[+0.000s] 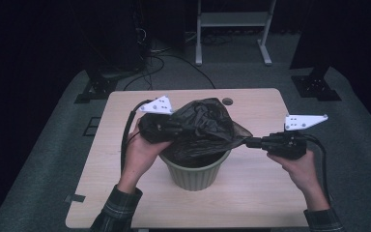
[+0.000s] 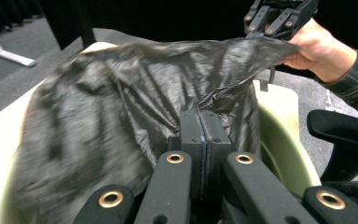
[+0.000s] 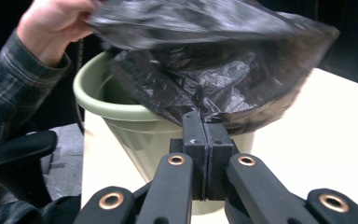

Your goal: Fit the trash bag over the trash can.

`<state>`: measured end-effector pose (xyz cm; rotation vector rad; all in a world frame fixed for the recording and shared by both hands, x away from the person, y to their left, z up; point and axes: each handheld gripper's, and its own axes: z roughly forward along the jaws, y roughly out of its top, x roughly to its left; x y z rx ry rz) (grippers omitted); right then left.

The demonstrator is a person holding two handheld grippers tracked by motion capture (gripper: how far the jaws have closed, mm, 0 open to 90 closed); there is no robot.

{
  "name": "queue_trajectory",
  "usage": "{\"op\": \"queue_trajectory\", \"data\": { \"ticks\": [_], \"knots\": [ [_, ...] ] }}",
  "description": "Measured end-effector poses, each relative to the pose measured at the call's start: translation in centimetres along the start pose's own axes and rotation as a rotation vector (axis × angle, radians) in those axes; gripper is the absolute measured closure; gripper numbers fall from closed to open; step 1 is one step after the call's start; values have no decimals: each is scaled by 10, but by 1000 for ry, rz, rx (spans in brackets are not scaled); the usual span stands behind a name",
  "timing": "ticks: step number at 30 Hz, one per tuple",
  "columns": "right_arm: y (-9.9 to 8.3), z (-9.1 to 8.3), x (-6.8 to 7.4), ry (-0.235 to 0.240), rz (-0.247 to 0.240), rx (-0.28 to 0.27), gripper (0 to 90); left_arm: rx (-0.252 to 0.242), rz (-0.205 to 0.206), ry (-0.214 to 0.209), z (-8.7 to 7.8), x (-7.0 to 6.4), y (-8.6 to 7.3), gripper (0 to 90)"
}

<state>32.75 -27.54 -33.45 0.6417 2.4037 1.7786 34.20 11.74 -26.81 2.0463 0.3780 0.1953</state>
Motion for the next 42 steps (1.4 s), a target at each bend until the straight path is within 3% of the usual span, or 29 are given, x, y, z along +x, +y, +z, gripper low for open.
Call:
{"op": "queue_trajectory", "data": {
  "ticks": [10, 18, 25, 32, 36, 38, 42],
  "knots": [
    [2, -28, -11, -83, -7, 0, 893, -52, -80, 90, -54, 16, -32, 897],
    [-1, -45, -20, -151, 1, 22, 893, -62, -148, 128, -86, 24, -61, 896],
    [-8, -56, -29, -202, 9, 51, 893, -59, -194, 143, -98, 28, -84, 897],
    [-19, -61, -36, -251, 25, 91, 894, -45, -236, 146, -96, 32, -104, 890],
    [-26, -62, -39, -255, 36, 96, 867, -37, -240, 147, -92, 33, -108, 813],
    [-25, -63, -39, -252, 37, 90, 796, -48, -231, 158, -94, 32, -106, 716],
    [-21, -68, -36, -258, 25, 77, 754, -75, -208, 196, -105, 30, -101, 516]
  ]
}}
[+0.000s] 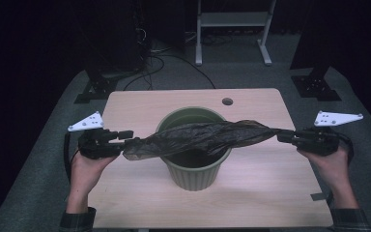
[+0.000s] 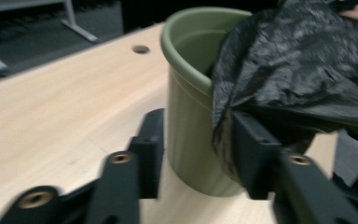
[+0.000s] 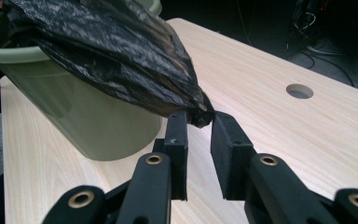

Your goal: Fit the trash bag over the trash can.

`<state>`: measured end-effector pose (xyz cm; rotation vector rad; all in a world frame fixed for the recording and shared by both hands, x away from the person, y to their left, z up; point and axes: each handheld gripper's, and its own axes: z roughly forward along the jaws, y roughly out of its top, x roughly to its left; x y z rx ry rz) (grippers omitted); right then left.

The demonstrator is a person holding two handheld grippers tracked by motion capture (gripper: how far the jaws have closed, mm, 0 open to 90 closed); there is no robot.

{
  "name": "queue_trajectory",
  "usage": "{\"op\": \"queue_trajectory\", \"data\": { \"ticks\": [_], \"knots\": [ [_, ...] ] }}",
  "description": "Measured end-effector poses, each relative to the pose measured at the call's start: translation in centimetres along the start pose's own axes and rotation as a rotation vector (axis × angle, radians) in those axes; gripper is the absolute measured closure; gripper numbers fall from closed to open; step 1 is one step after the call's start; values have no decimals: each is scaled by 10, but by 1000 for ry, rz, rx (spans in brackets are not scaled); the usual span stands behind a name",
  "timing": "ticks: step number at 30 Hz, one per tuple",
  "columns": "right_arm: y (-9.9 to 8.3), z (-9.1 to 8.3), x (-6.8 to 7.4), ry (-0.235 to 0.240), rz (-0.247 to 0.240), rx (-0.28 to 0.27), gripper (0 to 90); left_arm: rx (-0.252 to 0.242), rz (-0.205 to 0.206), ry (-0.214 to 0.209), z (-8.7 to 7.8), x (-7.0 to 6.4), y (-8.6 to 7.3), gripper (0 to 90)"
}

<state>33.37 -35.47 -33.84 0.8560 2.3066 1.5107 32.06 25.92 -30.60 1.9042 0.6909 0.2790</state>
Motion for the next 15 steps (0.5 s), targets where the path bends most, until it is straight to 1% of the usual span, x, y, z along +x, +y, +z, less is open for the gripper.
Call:
{"op": "queue_trajectory", "data": {
  "ticks": [2, 4, 6, 7, 8, 9, 12, 14, 15],
  "knots": [
    [2, -3, -1, -4, 0, -5, 740, -13, 13, 13, -7, 0, 3, 434],
    [2, -7, -2, -5, 2, -12, 723, -25, 24, 29, -15, -1, 4, 383],
    [4, -10, -2, -7, 2, -26, 713, -38, 38, 46, -25, -1, 7, 344],
    [4, -10, -2, -7, 2, -26, 713, -38, 38, 46, -25, -1, 7, 317],
    [6, -13, -1, -6, 4, -37, 703, -51, 40, 60, -33, -1, 11, 302],
    [8, -13, -1, -2, -2, -41, 698, -54, 46, 63, -36, -2, 12, 293],
    [16, -12, 4, 1, -18, -55, 668, -72, 63, 50, -41, -7, 22, 263],
    [22, -10, 7, 4, -32, -67, 657, -85, 79, 43, -41, -12, 29, 250],
    [25, -8, 9, 13, -41, -74, 646, -86, 86, 37, -40, -14, 32, 248]
  ]
}}
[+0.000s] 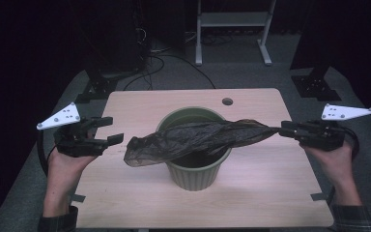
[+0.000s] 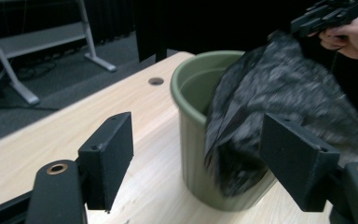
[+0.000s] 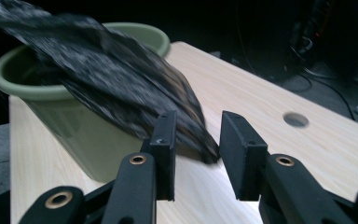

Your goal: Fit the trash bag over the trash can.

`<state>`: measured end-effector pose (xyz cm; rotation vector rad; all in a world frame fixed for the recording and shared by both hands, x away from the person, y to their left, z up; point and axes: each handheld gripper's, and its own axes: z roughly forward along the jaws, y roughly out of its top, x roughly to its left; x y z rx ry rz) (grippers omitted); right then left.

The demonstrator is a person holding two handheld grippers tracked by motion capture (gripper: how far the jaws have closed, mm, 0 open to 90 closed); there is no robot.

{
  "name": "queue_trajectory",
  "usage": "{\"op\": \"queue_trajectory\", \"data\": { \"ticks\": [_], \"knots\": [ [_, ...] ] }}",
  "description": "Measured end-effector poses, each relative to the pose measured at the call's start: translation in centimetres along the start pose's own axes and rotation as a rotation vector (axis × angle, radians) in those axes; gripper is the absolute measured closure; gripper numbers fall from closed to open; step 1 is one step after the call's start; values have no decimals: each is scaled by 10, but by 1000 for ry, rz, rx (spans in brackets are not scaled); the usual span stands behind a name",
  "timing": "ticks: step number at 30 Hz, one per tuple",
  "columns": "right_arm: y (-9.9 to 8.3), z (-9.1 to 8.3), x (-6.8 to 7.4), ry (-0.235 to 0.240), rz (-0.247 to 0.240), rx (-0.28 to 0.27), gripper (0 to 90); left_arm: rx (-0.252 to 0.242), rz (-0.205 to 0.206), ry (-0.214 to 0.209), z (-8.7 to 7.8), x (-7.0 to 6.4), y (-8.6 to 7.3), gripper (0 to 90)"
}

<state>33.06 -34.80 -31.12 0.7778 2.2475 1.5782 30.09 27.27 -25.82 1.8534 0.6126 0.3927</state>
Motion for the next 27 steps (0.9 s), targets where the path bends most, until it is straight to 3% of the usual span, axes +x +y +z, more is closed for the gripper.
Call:
{"op": "queue_trajectory", "data": {
  "ticks": [6, 12, 21, 27],
  "knots": [
    [22, 16, 11, 37, -53, -11, 621, -7, 48, -52, 19, -12, 27, 223],
    [39, 41, 19, 78, -104, -10, 592, 11, 79, -103, 45, -23, 44, 205],
    [57, 79, 32, 172, -157, -4, 504, 30, 106, -166, 75, -36, 50, 197],
    [67, 102, 46, 214, -195, 36, 489, 42, 119, -194, 89, -43, 53, 197]
  ]
}}
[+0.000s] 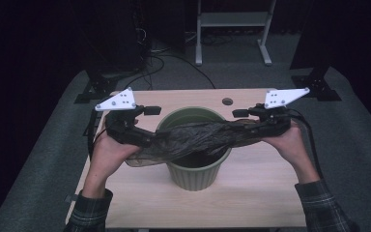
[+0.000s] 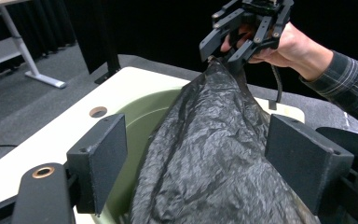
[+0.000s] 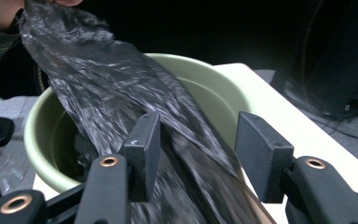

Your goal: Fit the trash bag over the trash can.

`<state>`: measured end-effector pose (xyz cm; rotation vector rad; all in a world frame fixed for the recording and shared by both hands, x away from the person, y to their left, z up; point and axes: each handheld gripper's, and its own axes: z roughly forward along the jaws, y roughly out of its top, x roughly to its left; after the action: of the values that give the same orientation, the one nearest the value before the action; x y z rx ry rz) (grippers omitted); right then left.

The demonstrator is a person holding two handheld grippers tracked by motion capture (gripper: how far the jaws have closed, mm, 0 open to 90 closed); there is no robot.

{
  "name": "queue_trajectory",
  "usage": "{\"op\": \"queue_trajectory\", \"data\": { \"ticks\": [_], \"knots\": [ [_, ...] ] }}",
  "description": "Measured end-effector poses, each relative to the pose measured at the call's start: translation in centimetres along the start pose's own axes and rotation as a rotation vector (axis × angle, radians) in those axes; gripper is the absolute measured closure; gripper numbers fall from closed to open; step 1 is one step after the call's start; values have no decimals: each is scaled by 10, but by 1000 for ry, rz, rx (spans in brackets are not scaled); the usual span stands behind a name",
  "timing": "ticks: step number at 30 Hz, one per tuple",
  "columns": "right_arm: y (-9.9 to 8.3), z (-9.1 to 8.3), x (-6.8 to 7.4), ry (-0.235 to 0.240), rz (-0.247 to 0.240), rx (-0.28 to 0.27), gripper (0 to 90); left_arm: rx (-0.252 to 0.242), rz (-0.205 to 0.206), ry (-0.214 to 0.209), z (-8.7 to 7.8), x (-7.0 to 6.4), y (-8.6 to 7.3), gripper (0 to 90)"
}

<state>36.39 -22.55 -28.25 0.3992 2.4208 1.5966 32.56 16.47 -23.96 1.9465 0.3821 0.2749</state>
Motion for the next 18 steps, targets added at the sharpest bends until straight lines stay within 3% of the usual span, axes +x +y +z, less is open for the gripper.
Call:
{"op": "queue_trajectory", "data": {
  "ticks": [5, 12, 14, 18],
  "knots": [
    [10, 20, 7, 32, -37, 32, 493, 5, 8, -15, 9, -2, 2, 197],
    [19, 40, 11, 59, -22, 45, 829, 13, 21, -35, 22, -6, 3, 197],
    [21, 43, 10, 65, -2, 36, 883, 20, 25, -35, 27, -7, 3, 197],
    [25, 48, 8, 52, 29, 28, 897, 38, 32, -37, 37, -9, 3, 193]
  ]
}}
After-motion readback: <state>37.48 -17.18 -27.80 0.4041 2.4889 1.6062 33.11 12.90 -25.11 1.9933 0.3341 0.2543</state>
